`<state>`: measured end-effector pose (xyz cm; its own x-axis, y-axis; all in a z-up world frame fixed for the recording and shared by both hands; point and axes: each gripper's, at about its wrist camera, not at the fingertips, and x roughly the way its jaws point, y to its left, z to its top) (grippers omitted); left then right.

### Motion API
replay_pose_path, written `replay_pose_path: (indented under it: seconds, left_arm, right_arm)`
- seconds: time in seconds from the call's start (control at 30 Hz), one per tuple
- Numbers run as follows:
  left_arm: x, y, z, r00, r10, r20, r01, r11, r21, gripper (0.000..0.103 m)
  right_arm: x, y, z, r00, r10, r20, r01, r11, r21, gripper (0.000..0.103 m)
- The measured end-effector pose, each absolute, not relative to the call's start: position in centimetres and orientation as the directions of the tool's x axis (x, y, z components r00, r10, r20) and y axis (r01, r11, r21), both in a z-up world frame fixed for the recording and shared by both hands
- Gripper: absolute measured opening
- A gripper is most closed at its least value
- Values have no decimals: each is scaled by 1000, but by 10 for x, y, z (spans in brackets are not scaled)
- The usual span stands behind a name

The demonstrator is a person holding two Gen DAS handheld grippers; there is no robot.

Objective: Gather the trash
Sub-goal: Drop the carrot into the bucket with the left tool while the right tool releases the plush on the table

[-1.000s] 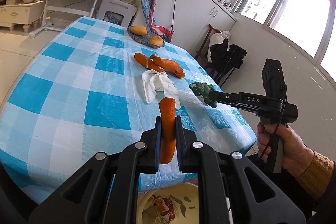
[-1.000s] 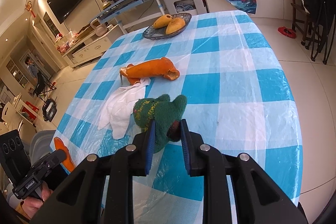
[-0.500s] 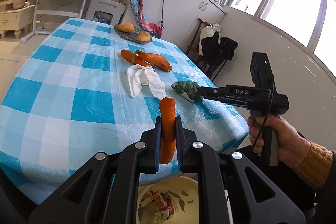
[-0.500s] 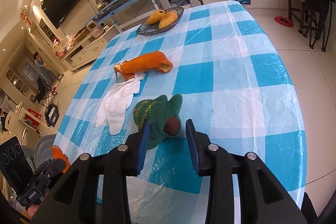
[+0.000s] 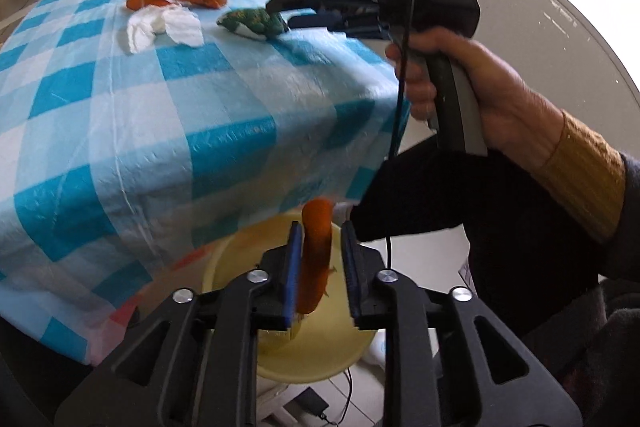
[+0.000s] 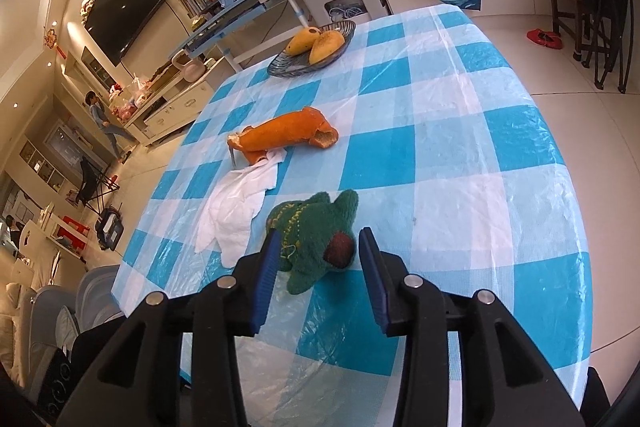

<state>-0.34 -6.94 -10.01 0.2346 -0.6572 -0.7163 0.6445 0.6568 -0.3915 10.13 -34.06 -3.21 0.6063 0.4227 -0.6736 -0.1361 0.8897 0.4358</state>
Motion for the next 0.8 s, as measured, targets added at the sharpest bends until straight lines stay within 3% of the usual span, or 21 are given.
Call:
replay_pose_path:
  seconds: [0.07,0.2,0.43,0.63,0.8]
  left_arm:
    - [-6,-73,-104,203,-646,-735,643,655,-398,48]
    - [-7,-69,-98,192,-678,-710,639,636,-434,59]
    - [10,-31,-77,373,-698,-611,534,700,-474,64]
    - [24,-14,-54,531,-642,-552,486,765,-423,64]
    - [52,-13,-36,602,-581,-547,430,814,-391,64]
  right_arm:
    - [102,-341,-32,605,421,-676,-136,891,433,41]
    - [102,-340,-34,602,420,-679,-138,892,430,41]
    - [105,-337,-33,610,403,-683,-140,902,408,43]
    - [111,-328,-24,619,373,-691,-183,924,336,47]
    - [131,-312,-6,635,304,-710,-264,949,171,51]
